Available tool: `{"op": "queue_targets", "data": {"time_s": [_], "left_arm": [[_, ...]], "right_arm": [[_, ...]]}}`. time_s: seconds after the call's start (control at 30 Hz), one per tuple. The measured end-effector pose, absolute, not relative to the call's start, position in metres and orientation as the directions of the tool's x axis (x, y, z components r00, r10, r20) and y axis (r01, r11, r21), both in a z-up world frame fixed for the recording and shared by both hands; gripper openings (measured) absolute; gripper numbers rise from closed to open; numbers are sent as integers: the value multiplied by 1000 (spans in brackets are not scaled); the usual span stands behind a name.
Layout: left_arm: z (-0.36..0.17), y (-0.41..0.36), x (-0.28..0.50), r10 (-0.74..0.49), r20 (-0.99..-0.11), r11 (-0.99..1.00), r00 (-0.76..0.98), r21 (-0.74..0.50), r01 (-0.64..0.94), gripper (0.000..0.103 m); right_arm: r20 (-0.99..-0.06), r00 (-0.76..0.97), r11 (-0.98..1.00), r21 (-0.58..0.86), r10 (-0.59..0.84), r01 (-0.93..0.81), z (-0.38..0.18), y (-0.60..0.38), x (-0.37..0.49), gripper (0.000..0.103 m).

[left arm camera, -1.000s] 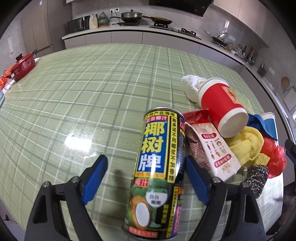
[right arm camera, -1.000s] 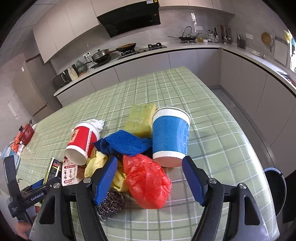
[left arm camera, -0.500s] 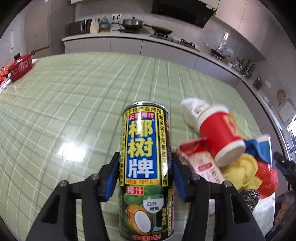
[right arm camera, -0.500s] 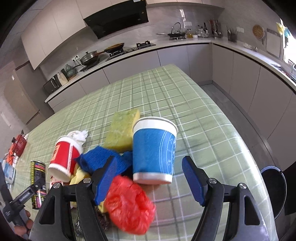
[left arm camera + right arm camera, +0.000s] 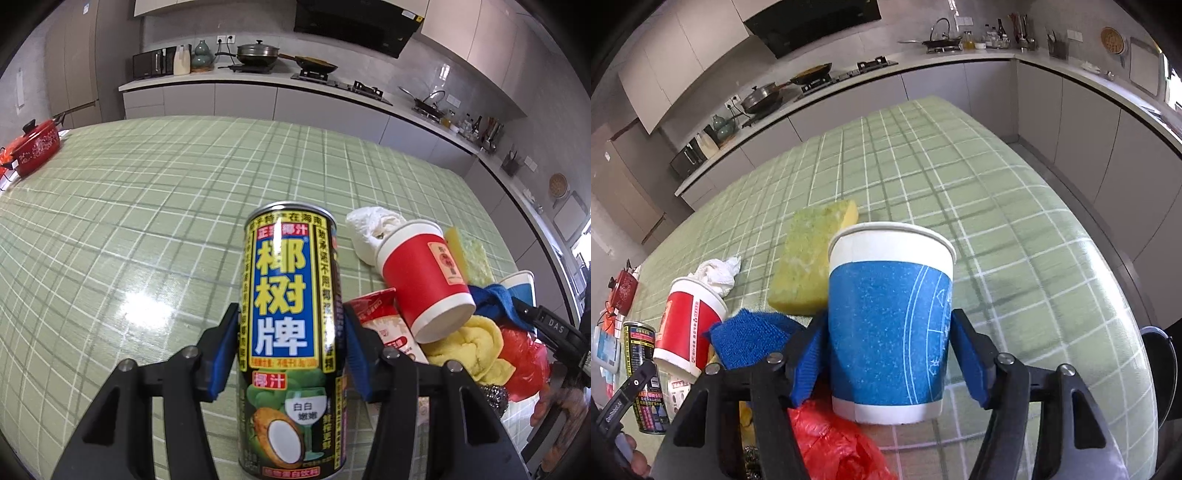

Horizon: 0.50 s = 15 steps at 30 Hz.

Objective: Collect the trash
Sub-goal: 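Grasp the coconut juice can with the left tool while the right tool grasps the blue paper cup, then carry the coconut can and blue cup to the black bin and release both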

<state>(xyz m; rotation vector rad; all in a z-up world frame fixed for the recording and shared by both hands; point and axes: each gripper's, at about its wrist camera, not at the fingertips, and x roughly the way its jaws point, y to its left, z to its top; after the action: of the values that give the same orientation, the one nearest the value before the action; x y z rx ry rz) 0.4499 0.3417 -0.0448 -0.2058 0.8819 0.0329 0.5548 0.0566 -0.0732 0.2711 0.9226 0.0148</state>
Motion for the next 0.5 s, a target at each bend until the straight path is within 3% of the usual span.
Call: {"op": "queue_targets", "data": {"time_s": [0.5], "left_arm": [[-12,305,426,-86,-716,984,692,-170,-53,54]], "right_arm": [[-715,692,972,218,100,84,-33,30,509,60]]}}
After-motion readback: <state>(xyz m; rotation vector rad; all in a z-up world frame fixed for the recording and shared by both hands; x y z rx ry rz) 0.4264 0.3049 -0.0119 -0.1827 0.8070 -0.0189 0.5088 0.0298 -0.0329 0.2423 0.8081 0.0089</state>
